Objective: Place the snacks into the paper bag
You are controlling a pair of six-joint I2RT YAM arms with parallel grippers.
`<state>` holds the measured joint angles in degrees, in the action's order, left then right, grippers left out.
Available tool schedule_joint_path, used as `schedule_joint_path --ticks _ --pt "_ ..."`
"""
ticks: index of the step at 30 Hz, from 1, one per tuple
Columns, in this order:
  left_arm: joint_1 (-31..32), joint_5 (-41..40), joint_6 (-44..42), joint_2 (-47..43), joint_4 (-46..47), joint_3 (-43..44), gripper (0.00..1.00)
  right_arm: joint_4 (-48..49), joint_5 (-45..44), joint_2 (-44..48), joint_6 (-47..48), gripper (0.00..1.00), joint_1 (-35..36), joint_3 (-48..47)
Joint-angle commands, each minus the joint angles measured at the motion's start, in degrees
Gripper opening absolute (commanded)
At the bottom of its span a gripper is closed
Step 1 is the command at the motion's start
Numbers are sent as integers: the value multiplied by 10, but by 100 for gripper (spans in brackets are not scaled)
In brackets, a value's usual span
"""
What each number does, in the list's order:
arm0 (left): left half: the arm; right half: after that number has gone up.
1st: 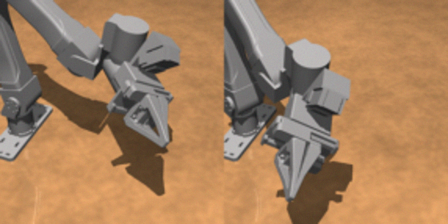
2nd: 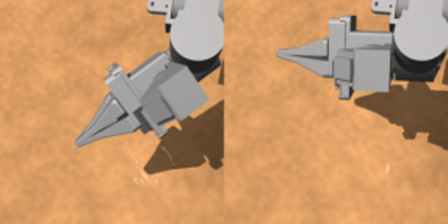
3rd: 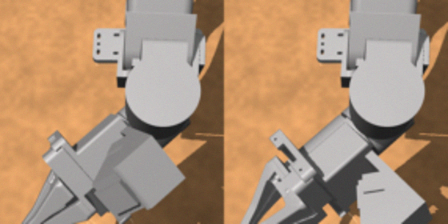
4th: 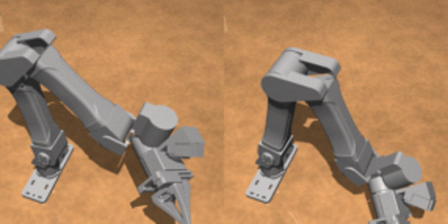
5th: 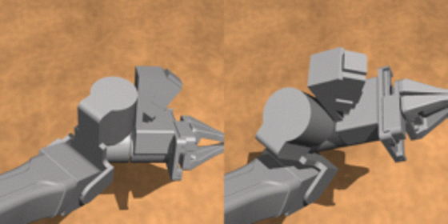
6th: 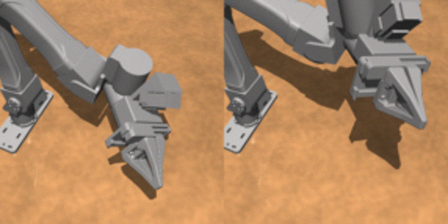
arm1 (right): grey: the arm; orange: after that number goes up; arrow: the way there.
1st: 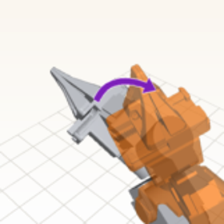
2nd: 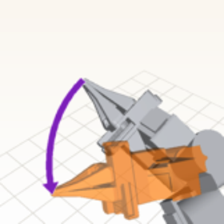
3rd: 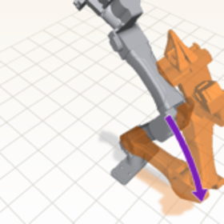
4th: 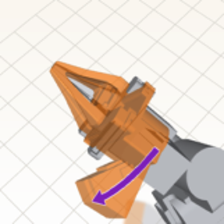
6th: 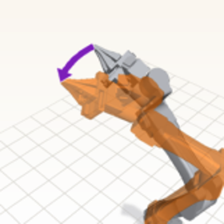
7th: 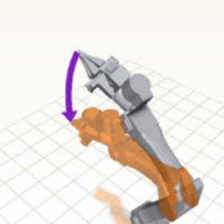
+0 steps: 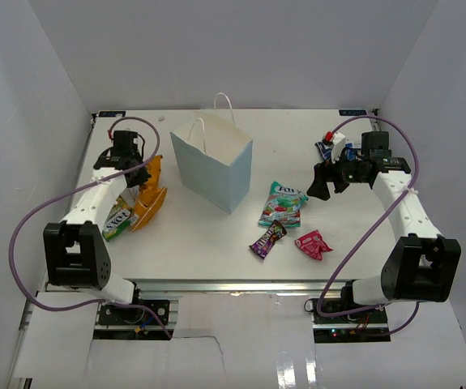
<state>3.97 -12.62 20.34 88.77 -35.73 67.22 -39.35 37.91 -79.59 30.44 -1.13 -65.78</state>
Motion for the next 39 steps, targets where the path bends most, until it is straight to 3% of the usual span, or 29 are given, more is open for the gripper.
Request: schedule_joint_path --ticks 1,10,16,27,29,33,35,36,39 --pt "-22 43 44 -89 11 28 0 -3 10 10 4 90 -5 -7" --pt "-39 87 90 -170 34 50 0 -3 10 16 9 90 -8 -5" --pt "-39 145 89 -211 115 103 0 -4 16 19 9 90 -10 -8" --pt "-39 211 80 -131 159 304 0 -5 28 19 4 90 -10 -14" --pt "-39 215 83 -133 153 301 0 -9 37 20 6 90 -10 -16" --pt "-39 202 70 -182 129 180 0 -58 103 25 72 90 -9 -27" --pt "-39 204 61 -211 97 95 13 -95 157 29 116 90 -2 -36" --pt "-39 206 62 -221 77 65 34 -101 162 31 123 90 11 -39" --pt "-39 211 69 -234 56 -32 67 -87 123 37 117 90 91 -41"
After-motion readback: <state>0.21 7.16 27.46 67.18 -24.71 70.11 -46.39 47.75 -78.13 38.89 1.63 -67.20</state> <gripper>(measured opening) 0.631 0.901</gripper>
